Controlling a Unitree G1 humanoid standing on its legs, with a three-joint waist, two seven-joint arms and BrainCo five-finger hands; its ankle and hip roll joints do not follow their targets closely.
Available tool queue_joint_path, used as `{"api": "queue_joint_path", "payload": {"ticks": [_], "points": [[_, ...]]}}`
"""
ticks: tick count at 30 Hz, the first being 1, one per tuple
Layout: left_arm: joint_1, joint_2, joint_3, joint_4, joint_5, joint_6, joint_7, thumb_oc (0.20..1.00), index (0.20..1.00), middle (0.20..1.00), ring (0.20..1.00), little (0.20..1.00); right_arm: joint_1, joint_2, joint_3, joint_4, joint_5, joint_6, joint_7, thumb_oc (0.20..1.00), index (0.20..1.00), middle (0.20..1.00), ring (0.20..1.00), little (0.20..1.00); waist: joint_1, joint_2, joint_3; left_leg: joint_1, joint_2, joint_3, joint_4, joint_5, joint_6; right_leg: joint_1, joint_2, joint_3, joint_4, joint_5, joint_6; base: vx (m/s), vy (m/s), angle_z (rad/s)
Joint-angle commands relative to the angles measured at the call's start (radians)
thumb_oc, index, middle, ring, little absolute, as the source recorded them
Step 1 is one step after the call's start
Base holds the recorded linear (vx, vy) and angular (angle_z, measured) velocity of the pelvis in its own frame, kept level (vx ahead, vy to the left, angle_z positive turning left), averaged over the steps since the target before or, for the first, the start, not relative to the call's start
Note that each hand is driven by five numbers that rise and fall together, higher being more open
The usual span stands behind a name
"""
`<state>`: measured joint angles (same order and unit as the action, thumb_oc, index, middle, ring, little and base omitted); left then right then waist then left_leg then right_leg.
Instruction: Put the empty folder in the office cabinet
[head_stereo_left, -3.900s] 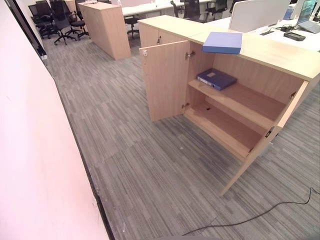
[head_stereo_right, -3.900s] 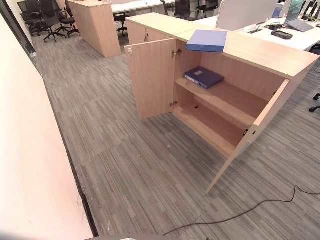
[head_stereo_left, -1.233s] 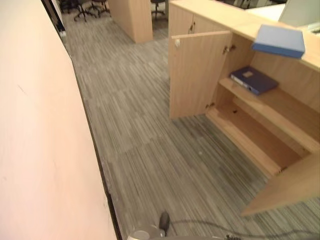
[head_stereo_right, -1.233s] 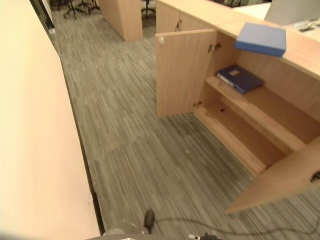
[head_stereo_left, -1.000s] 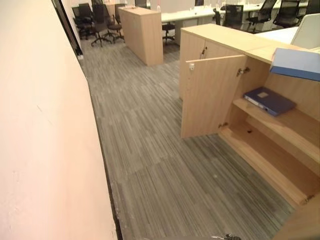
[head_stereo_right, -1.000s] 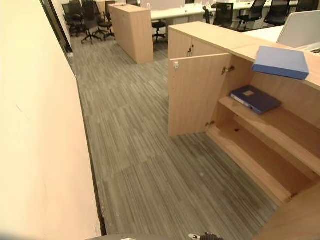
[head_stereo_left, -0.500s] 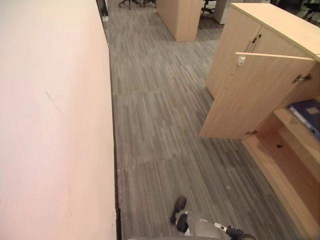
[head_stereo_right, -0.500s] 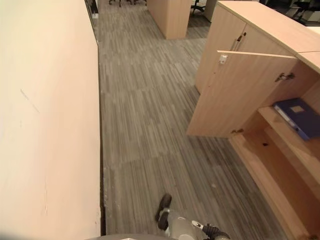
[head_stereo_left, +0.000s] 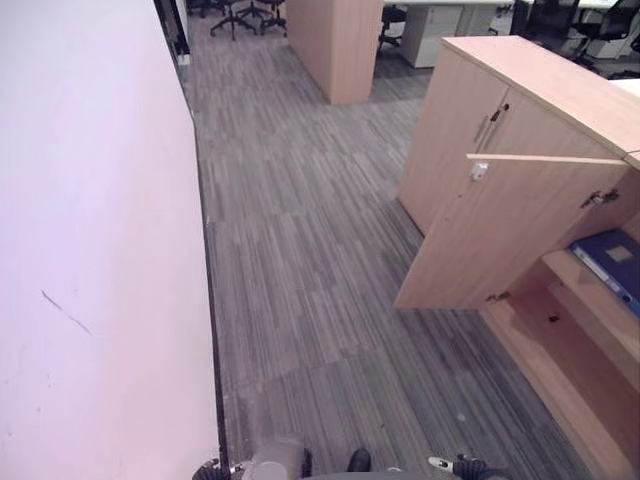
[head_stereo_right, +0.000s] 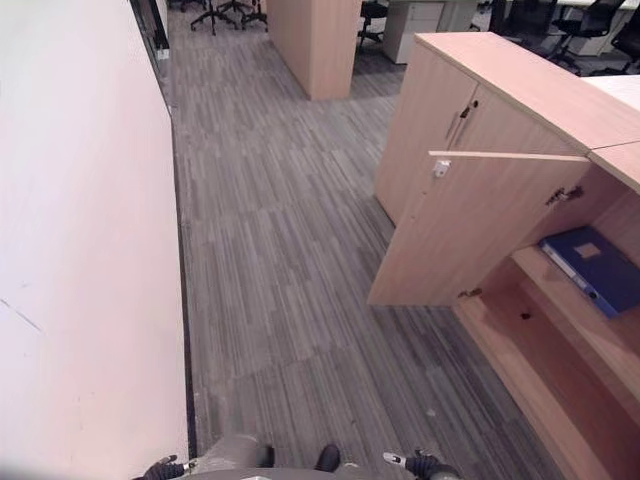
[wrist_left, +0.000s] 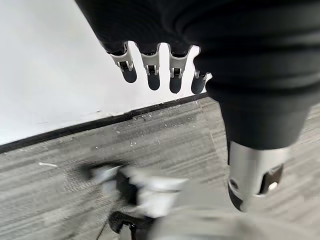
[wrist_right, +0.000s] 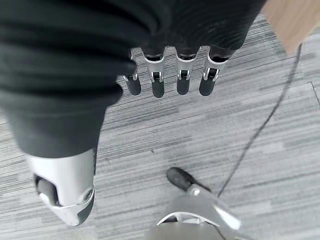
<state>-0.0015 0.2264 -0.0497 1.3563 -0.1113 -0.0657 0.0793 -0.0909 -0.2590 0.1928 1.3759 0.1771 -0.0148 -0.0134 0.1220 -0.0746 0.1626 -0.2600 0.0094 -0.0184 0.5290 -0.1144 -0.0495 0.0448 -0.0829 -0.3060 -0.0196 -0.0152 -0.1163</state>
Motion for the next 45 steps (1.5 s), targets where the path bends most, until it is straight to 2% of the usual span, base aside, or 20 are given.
{"api": "queue_joint_path", "payload": {"ticks": [1, 2, 3, 6, 10, 11, 17, 24, 26, 27, 28, 29, 31, 32, 33, 35, 37, 42, 43, 45], "points": [[0.039, 0.023, -0.026, -0.002, -0.020, -0.005, 0.017, 1.000, 1.000, 1.000, 1.000, 1.000, 0.001, -0.042, 0.014, -0.004, 0.008, -0.016, -0.008, 1.000, 1.000, 1.000, 1.000, 1.000, 0.058, 0.029, -0.007, 0.079, -0.037, -0.083, -0.326, 0.125, 0.023, 0.050, 0.037, 0.031, 0.008, -0.012, 0.161, 0.16, 0.090, -0.22], [0.039, 0.023, -0.026, -0.002, -0.020, -0.005, 0.017, 1.000, 1.000, 1.000, 1.000, 1.000, 0.001, -0.042, 0.014, -0.004, 0.008, -0.016, -0.008, 1.000, 1.000, 1.000, 1.000, 1.000, 0.058, 0.029, -0.006, 0.081, -0.037, -0.083, -0.327, 0.126, 0.023, 0.051, 0.036, 0.031, 0.008, -0.013, 0.161, 0.47, 0.306, -0.43], [0.042, 0.022, -0.026, 0.019, -0.025, -0.007, 0.012, 1.000, 1.000, 1.000, 1.000, 1.000, 0.010, -0.040, 0.014, 0.001, -0.004, -0.016, -0.008, 1.000, 1.000, 1.000, 1.000, 1.000, 0.081, 0.059, -0.003, 0.019, -0.029, -0.118, -0.480, 0.260, -0.006, 0.119, 0.053, 0.063, -0.010, -0.043, 0.159, 0.32, 0.215, -0.51], [0.058, 0.016, -0.019, 0.030, -0.019, -0.005, 0.006, 1.000, 1.000, 1.000, 1.000, 1.000, 0.025, -0.034, 0.006, 0.007, -0.015, -0.016, -0.004, 1.000, 1.000, 1.000, 1.000, 1.000, 0.086, 0.075, -0.025, 0.067, -0.017, -0.128, -0.540, 0.276, -0.001, 0.138, 0.060, 0.082, -0.017, -0.055, 0.169, 0.28, 0.241, -0.56], [0.067, 0.021, -0.009, 0.038, -0.008, -0.005, 0.007, 1.000, 1.000, 1.000, 1.000, 1.000, 0.048, -0.021, -0.003, 0.013, -0.017, -0.011, 0.003, 1.000, 1.000, 1.000, 1.000, 1.000, 0.072, 0.069, -0.060, 0.113, -0.037, -0.124, -0.540, 0.246, 0.016, 0.139, 0.006, 0.088, -0.021, -0.043, 0.195, 0.17, 0.201, -0.28], [0.065, 0.030, -0.002, 0.038, -0.005, -0.004, 0.012, 1.000, 1.000, 1.000, 1.000, 1.000, 0.049, -0.018, -0.008, 0.009, -0.015, -0.011, 0.004, 1.000, 1.000, 1.000, 1.000, 1.000, 0.072, 0.069, -0.075, 0.140, -0.054, -0.123, -0.555, 0.232, 0.031, 0.133, -0.018, 0.099, -0.014, -0.038, 0.209, 0.14, 0.188, -0.02], [0.066, 0.038, 0.003, 0.027, 0.007, -0.009, 0.020, 1.000, 1.000, 1.000, 1.000, 1.000, 0.045, -0.010, -0.009, -0.008, -0.025, -0.009, 0.005, 1.000, 1.000, 1.000, 1.000, 1.000, 0.064, 0.076, -0.098, 0.201, -0.089, -0.095, -0.584, 0.194, 0.069, 0.117, -0.075, 0.109, 0.000, -0.015, 0.252, 0.10, 0.161, -0.12], [0.071, 0.036, 0.004, 0.032, 0.025, -0.007, 0.020, 1.000, 1.000, 1.000, 1.000, 1.000, 0.039, -0.012, -0.014, -0.023, -0.034, -0.008, 0.006, 1.000, 1.000, 1.000, 1.000, 1.000, 0.063, 0.079, -0.104, 0.223, -0.107, -0.062, -0.581, 0.161, 0.088, 0.097, -0.131, 0.107, 0.027, 0.016, 0.286, 0.05, 0.122, -0.23], [0.070, 0.033, -0.001, 0.036, 0.037, -0.006, 0.019, 1.000, 1.000, 1.000, 1.000, 1.000, 0.040, -0.018, -0.026, -0.032, -0.037, -0.008, 0.006, 1.000, 1.000, 1.000, 1.000, 1.000, 0.057, 0.082, -0.101, 0.238, -0.124, -0.035, -0.574, 0.135, 0.104, 0.065, -0.186, 0.104, 0.090, 0.064, 0.305, 0.05, 0.236, -0.26], [0.068, 0.034, -0.005, 0.030, 0.043, -0.003, 0.018, 1.000, 1.000, 1.000, 1.000, 1.000, 0.037, -0.028, -0.034, -0.036, -0.037, -0.003, 0.004, 1.000, 1.000, 1.000, 1.000, 1.000, 0.045, 0.087, -0.085, 0.262, -0.137, -0.018, -0.582, 0.124, 0.120, 0.020, -0.229, 0.105, 0.184, 0.137, 0.300, 0.03, 0.189, -0.40], [0.067, 0.034, -0.005, 0.030, 0.043, -0.003, 0.018, 1.000, 1.000, 1.000, 1.000, 1.000, 0.037, -0.028, -0.034, -0.037, -0.037, -0.003, 0.004, 1.000, 1.000, 1.000, 1.000, 1.000, 0.047, 0.086, -0.084, 0.263, -0.137, -0.017, -0.582, 0.124, 0.121, 0.018, -0.230, 0.107, 0.186, 0.137, 0.300, 0.00, 0.184, -0.48], [0.063, 0.039, -0.009, 0.025, 0.047, -0.002, 0.016, 1.000, 1.000, 1.000, 1.000, 1.000, 0.033, -0.032, -0.035, -0.042, -0.034, -0.003, 0.000, 1.000, 1.000, 1.000, 1.000, 1.000, 0.039, 0.091, -0.068, 0.275, -0.138, -0.005, -0.586, 0.120, 0.128, -0.004, -0.247, 0.092, 0.233, 0.167, 0.287, 0.00, 0.114, -0.36], [0.058, 0.053, -0.010, 0.017, 0.053, 0.004, 0.019, 1.000, 1.000, 1.000, 1.000, 1.000, 0.024, -0.030, -0.036, -0.054, -0.021, -0.005, -0.007, 1.000, 1.000, 1.000, 1.000, 1.000, 0.046, 0.100, -0.043, 0.306, -0.118, 0.037, -0.598, 0.105, 0.124, -0.036, -0.282, -0.024, 0.291, 0.155, 0.264, 0.03, 0.114, -0.43], [0.058, 0.053, -0.010, 0.017, 0.053, 0.004, 0.019, 1.000, 1.000, 1.000, 1.000, 1.000, 0.024, -0.030, -0.036, -0.054, -0.021, -0.005, -0.007, 1.000, 1.000, 1.000, 1.000, 1.000, 0.046, 0.100, -0.043, 0.307, -0.118, 0.037, -0.598, 0.105, 0.124, -0.036, -0.282, -0.024, 0.291, 0.155, 0.264, 0.12, -0.011, -0.69], [0.063, 0.057, -0.002, 0.011, 0.058, 0.008, 0.026, 1.000, 1.000, 1.000, 1.000, 1.000, 0.017, -0.025, -0.034, -0.060, -0.014, -0.007, -0.010, 1.000, 1.000, 1.000, 1.000, 1.000, 0.052, 0.093, -0.035, 0.335, -0.093, 0.087, -0.605, 0.079, 0.110, -0.042, -0.293, -0.131, 0.258, 0.132, 0.282, 0.10, -0.056, -0.90], [0.063, 0.060, 0.003, 0.007, 0.056, 0.009, 0.029, 1.000, 1.000, 1.000, 1.000, 1.000, 0.008, -0.024, -0.030, -0.062, -0.014, -0.005, -0.010, 1.000, 1.000, 1.000, 1.000, 1.000, 0.053, 0.092, -0.022, 0.349, -0.074, 0.107, -0.597, 0.067, 0.103, -0.055, -0.257, -0.156, 0.223, 0.123, 0.281, 0.10, -0.129, -0.85], [0.061, 0.061, 0.007, 0.003, 0.062, 0.011, 0.033, 1.000, 1.000, 1.000, 1.000, 1.000, -0.012, -0.025, -0.019, -0.055, -0.002, -0.007, -0.016, 1.000, 1.000, 1.000, 1.000, 1.000, 0.029, 0.070, 0.011, 0.402, -0.058, 0.139, -0.590, 0.031, 0.093, -0.167, -0.144, -0.180, 0.072, 0.194, 0.311, 0.22, -0.224, -0.99], [0.052, 0.060, -0.001, 0.006, 0.083, 0.009, 0.030, 1.000, 1.000, 1.000, 1.000, 1.000, -0.001, -0.013, -0.011, -0.029, 0.004, -0.007, -0.013, 1.000, 1.000, 1.000, 1.000, 1.000, 0.019, 0.038, 0.001, 0.443, -0.035, 0.148, -0.595, 0.000, 0.068, -0.140, -0.104, -0.204, -0.041, 0.218, 0.307, 0.23, -0.208, -0.53], [0.049, 0.057, -0.007, 0.005, 0.087, 0.007, 0.029, 1.000, 1.000, 1.000, 1.000, 1.000, 0.002, -0.012, -0.008, -0.020, 0.000, -0.007, -0.016, 1.000, 1.000, 1.000, 1.000, 1.000, 0.016, 0.035, -0.009, 0.453, -0.017, 0.154, -0.600, -0.003, 0.056, -0.130, -0.097, -0.208, -0.045, 0.212, 0.300, 0.38, -0.360, -0.61], [0.032, 0.048, -0.040, -0.003, 0.097, 0.003, 0.027, 1.000, 1.000, 1.000, 1.000, 1.000, 0.008, -0.015, -0.004, -0.004, -0.001, -0.011, -0.018, 1.000, 1.000, 1.000, 1.000, 1.000, -0.009, 0.034, -0.034, 0.471, 0.061, 0.159, -0.595, -0.017, 0.017, -0.128, -0.067, -0.189, -0.017, 0.173, 0.276, 0.35, -0.343, -0.15]]}}
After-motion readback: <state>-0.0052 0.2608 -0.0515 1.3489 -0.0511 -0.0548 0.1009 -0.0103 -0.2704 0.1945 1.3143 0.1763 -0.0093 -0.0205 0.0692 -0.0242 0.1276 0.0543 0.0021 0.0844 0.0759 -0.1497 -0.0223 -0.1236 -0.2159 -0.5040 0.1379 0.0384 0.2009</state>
